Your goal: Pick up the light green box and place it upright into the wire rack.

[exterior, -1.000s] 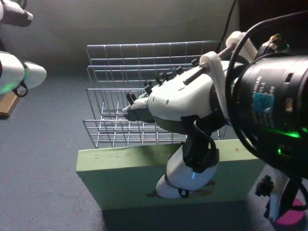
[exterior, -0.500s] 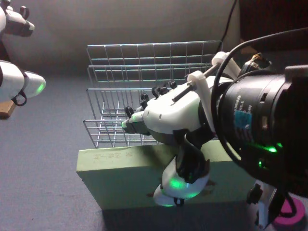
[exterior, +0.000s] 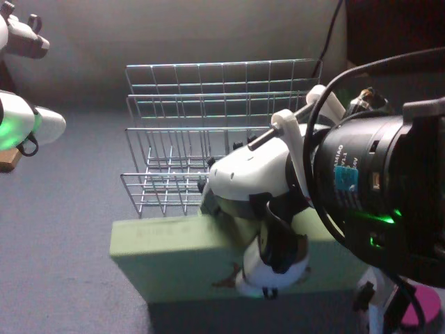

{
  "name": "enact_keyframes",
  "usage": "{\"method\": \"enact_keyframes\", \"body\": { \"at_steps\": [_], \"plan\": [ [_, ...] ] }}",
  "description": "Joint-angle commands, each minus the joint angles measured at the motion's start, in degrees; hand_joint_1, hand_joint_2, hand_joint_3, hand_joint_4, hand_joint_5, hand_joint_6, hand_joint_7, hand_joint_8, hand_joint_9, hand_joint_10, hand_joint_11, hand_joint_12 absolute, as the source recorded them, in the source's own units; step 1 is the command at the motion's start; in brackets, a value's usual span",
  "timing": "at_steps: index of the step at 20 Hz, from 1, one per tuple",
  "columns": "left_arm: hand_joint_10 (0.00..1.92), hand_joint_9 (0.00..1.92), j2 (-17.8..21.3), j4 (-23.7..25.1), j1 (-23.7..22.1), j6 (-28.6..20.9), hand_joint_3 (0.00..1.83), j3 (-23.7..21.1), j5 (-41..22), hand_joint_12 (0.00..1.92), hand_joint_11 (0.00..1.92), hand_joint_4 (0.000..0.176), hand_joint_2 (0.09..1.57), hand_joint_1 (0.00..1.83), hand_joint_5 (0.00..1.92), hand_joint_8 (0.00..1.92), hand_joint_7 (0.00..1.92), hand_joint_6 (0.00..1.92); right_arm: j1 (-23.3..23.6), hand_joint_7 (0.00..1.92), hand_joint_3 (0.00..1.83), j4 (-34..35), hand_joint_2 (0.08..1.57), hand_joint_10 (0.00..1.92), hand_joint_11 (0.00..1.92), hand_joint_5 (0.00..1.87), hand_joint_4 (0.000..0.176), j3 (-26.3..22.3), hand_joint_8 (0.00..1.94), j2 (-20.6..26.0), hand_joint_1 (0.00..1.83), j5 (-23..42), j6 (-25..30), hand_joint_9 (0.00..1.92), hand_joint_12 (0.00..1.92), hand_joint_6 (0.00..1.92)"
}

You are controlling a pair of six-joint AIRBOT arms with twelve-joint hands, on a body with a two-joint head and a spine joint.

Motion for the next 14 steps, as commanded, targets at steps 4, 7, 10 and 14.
{"method": "enact_keyframes", "body": {
  "at_steps": [4,7,10,14],
  "plan": [
    [0.0,0.25,0.26,4.92,-0.58,0.37,0.0,-0.13,-0.66,0.73,0.0,0.089,1.18,0.28,0.35,0.0,0.24,0.0,0.66,0.93,0.0,-3.86,1.23,0.29,0.45,0.75,0.0,0.09,0.97,0.22,1.2,1.94,0.21,0.84,1.27,0.93],
    [0.0,0.25,0.26,4.91,-0.6,0.36,0.0,-0.13,-0.66,0.73,0.0,0.088,1.18,0.28,0.35,0.0,0.24,0.0,1.15,0.89,0.0,-4.65,1.18,1.43,0.65,0.8,0.0,0.09,1.19,0.38,1.36,1.97,0.37,0.77,1.39,1.05],
    [0.0,0.25,0.26,4.91,-0.59,0.36,0.0,-0.13,-0.66,0.73,0.01,0.088,1.18,0.29,0.35,0.0,0.25,0.0,1.76,0.92,0.0,-4.65,1.15,1.38,0.72,0.85,0.0,0.08,1.12,0.74,1.36,1.97,0.43,0.83,1.38,1.01],
    [0.0,0.25,0.26,4.91,-0.59,0.36,0.0,-0.1,-0.66,0.74,0.03,0.088,1.18,0.29,0.36,0.0,0.25,0.0,5.07,0.91,0.0,-4.65,1.17,1.44,0.72,0.8,0.0,-0.27,1.13,2.46,1.36,2.48,0.36,0.81,1.4,1.05]
  ]
}}
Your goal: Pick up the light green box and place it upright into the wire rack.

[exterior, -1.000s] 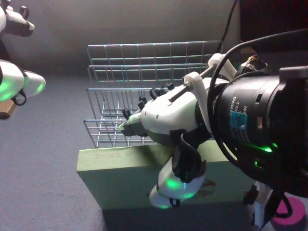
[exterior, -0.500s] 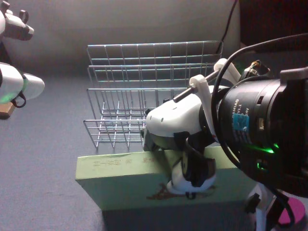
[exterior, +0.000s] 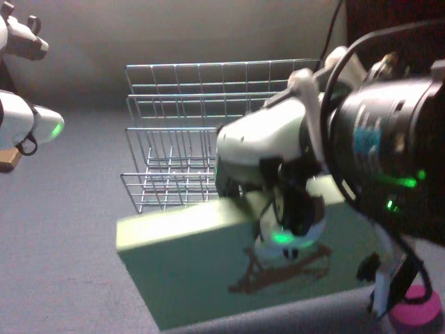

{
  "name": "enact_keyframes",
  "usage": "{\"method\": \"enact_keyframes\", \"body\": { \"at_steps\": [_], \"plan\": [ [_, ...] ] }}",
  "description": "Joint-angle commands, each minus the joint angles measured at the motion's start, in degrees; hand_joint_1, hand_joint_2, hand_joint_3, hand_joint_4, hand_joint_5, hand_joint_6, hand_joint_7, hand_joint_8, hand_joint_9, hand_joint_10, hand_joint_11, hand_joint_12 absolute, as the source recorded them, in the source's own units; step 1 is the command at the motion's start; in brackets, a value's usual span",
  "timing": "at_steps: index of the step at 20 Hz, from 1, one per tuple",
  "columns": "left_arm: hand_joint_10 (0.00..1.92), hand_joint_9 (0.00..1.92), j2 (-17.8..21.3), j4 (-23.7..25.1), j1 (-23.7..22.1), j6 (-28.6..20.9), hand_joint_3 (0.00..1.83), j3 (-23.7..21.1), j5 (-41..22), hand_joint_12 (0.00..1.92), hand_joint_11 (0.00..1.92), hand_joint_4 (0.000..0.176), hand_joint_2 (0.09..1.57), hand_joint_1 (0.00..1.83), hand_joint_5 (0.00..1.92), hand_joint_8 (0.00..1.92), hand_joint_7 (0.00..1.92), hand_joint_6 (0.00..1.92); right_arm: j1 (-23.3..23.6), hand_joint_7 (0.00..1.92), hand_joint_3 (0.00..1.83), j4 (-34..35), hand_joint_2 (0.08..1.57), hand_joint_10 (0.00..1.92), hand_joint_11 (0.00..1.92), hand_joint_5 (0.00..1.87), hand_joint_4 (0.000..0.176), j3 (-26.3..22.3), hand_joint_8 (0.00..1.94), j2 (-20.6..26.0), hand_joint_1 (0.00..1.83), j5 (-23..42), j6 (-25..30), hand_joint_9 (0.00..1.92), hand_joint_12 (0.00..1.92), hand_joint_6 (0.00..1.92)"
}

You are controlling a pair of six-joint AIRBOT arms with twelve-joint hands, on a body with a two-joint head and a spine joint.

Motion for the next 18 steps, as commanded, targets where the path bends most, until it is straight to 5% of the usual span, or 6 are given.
{"method": "enact_keyframes", "body": {
  "at_steps": [1,9,18],
  "plan": [
    [0.0,0.25,0.26,4.93,-0.58,0.36,0.0,-0.11,-0.62,0.74,0.03,0.088,1.18,0.29,0.36,0.0,0.25,0.0,1.58,0.91,0.0,-3.69,1.17,1.44,0.72,0.8,0.0,-0.36,1.14,0.3,1.36,2.86,0.05,0.8,1.4,1.04],
    [0.0,0.25,1.45,4.9,-1.91,0.35,0.0,-0.8,1.23,0.73,0.01,0.087,1.17,0.32,0.37,0.0,0.25,0.0,11.7,0.9,0.0,-4.84,1.16,1.42,0.72,0.82,0.0,-2.24,1.14,3.37,1.36,2.79,-0.98,0.83,1.38,1.03],
    [0.0,0.24,1.46,4.05,-1.98,0.35,0.0,-0.78,1.93,0.66,0.0,0.087,1.17,0.32,0.36,0.0,0.25,0.0,15.6,0.91,0.0,-15.21,1.17,1.44,0.71,0.8,0.0,-0.33,1.15,1.56,1.36,5.27,-1.14,0.8,1.4,1.05]
  ]
}}
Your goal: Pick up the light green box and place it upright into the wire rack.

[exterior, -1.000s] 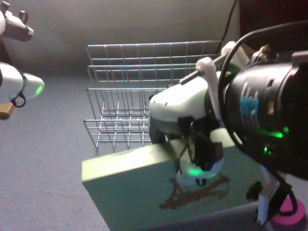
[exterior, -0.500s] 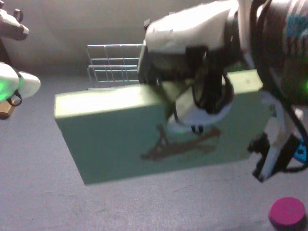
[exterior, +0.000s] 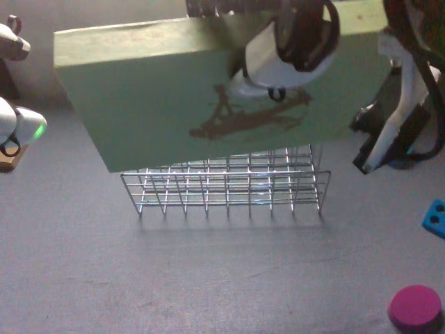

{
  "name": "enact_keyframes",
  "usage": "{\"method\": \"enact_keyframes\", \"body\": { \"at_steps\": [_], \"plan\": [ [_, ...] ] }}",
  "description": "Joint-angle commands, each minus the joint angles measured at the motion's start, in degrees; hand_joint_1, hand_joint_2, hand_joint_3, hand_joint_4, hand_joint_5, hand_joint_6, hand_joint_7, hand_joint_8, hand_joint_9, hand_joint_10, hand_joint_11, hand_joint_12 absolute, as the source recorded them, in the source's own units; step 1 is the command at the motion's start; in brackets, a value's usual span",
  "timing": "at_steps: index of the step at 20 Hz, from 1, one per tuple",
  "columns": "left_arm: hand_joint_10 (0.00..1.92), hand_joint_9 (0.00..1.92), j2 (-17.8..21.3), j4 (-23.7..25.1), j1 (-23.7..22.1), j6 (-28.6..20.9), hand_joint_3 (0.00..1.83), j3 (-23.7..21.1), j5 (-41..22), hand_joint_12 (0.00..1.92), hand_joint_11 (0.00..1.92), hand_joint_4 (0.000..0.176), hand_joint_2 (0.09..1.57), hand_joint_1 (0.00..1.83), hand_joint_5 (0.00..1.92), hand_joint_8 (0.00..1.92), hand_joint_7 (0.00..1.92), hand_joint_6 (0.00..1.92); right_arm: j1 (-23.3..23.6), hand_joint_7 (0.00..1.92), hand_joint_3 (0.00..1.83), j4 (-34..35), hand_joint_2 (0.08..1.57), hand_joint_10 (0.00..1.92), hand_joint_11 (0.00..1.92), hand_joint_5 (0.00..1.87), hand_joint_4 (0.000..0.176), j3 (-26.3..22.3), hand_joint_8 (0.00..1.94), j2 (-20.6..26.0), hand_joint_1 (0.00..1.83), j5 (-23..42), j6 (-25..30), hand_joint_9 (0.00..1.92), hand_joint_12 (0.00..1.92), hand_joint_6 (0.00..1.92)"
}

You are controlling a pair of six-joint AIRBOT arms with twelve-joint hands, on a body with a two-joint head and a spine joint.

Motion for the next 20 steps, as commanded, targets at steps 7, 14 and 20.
{"method": "enact_keyframes", "body": {
  "at_steps": [7,14,20],
  "plan": [
    [0.0,0.25,0.02,4.59,-1.33,0.34,0.0,-0.1,-0.83,0.66,0.01,0.086,1.17,0.31,0.37,0.0,0.25,0.01,-1.08,0.91,0.0,-7.85,1.17,1.44,0.72,0.81,0.0,4.7,1.15,-4.49,1.36,3.61,2.3,0.8,1.41,1.04],
    [0.0,0.25,0.16,4.33,-0.5,0.72,0.0,-0.28,-0.81,0.68,0.01,0.087,1.17,0.31,0.37,0.0,0.25,0.01,-5.59,0.9,0.0,-10.06,1.17,1.44,0.71,0.8,0.0,10.0,1.16,-8.63,1.36,4.03,4.96,0.8,1.43,1.05],
    [0.0,0.25,0.29,4.23,-0.16,0.85,0.0,-0.26,-0.82,0.68,0.01,0.086,1.17,0.31,0.37,0.0,0.26,0.0,-7.2,0.89,0.0,-10.07,1.18,1.44,0.71,0.79,0.0,11.98,1.19,-10.39,1.36,3.68,7.12,0.79,1.41,1.08]
  ]
}}
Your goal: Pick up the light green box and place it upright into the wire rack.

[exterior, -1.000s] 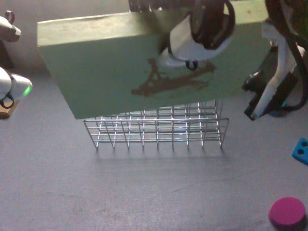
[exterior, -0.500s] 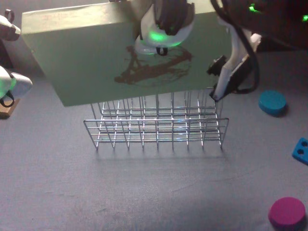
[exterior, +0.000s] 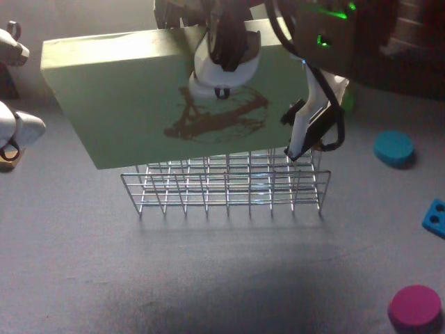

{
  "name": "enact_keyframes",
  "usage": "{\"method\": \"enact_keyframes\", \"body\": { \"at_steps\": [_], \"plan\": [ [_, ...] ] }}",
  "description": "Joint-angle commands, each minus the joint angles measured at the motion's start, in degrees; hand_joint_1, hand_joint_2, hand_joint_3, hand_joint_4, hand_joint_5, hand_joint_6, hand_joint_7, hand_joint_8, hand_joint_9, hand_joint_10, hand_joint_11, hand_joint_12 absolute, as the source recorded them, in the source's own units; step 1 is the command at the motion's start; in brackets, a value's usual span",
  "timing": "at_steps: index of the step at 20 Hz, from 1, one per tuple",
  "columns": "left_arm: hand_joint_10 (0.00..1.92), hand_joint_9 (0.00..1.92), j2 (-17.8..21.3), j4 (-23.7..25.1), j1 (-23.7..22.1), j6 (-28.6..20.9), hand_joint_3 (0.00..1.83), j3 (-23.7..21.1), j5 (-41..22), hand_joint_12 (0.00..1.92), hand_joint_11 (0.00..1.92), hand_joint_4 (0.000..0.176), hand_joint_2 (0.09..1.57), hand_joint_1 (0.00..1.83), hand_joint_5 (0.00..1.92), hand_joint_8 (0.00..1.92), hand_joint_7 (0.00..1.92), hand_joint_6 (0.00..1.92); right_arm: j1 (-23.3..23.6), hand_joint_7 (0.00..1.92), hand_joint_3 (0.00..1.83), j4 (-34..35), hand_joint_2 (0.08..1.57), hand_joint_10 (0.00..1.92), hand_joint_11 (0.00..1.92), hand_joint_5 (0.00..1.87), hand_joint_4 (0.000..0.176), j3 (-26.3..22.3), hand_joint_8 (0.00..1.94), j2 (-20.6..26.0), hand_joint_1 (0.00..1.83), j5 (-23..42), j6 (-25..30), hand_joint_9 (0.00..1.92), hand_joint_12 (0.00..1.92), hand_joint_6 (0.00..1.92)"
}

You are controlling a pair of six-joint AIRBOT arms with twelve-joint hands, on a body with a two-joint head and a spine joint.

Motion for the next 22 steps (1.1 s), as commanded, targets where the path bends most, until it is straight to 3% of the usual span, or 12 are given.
{"method": "enact_keyframes", "body": {
  "at_steps": [1,5,8,11,15,19,22],
  "plan": [
    [0.0,0.25,0.18,5.04,-0.39,0.46,0.0,-0.11,-0.91,0.69,0.01,0.086,1.17,0.31,0.37,0.0,0.26,0.0,0.22,0.89,0.0,-4.68,1.18,1.44,0.73,0.8,0.0,0.32,1.19,-0.35,1.36,1.87,0.33,0.79,1.42,1.07],
    [0.0,0.25,0.18,5.03,-0.4,0.45,0.0,-0.08,-0.91,0.69,0.02,0.086,1.17,0.31,0.37,0.0,0.26,0.0,-1.3,0.89,0.0,-4.68,1.17,1.43,0.75,0.81,0.0,1.13,1.19,-1.29,1.36,1.64,0.81,0.8,1.41,1.06],
    [0.0,0.25,0.18,5.03,-0.4,0.45,0.0,-0.06,-0.9,0.65,0.0,0.087,1.18,0.33,0.34,0.0,0.24,0.0,-1.98,0.84,0.0,-4.68,1.21,1.53,0.62,0.71,0.0,1.34,1.24,-1.57,1.34,1.49,0.91,0.73,1.55,1.24],
    [0.0,0.24,0.18,4.98,-0.4,0.45,0.0,0.03,-0.9,0.65,0.0,0.086,1.18,0.33,0.33,0.0,0.23,0.0,-1.8,0.84,0.0,-4.69,1.21,1.54,0.62,0.71,0.0,1.37,1.24,-1.56,1.34,1.39,0.91,0.72,1.56,1.24],
    [0.0,0.25,0.18,4.71,-0.4,0.45,0.0,0.16,-0.9,0.65,0.0,0.085,1.18,0.32,0.37,0.0,0.26,0.0,-2.53,0.87,0.0,-4.69,1.19,1.48,0.73,0.79,0.0,1.37,1.23,-1.55,1.35,1.02,1.89,0.76,1.47,1.08],
    [0.0,0.24,0.18,4.71,-0.4,0.45,0.0,0.15,-0.9,0.64,0.0,0.086,1.18,0.32,0.34,0.0,0.24,0.0,-4.0,0.86,0.0,-4.69,1.2,1.49,0.67,0.72,0.0,1.37,1.22,-1.57,1.35,0.37,3.92,0.75,1.47,1.22],
    [0.0,0.24,0.18,4.71,-0.42,0.45,0.0,0.18,-0.9,0.65,0.0,0.085,1.18,0.33,0.34,0.0,0.24,0.0,-5.31,0.86,0.0,-5.02,1.2,1.48,0.68,0.73,0.0,1.37,1.21,-1.65,1.35,-0.7,5.1,0.77,1.47,1.2]
  ]
}}
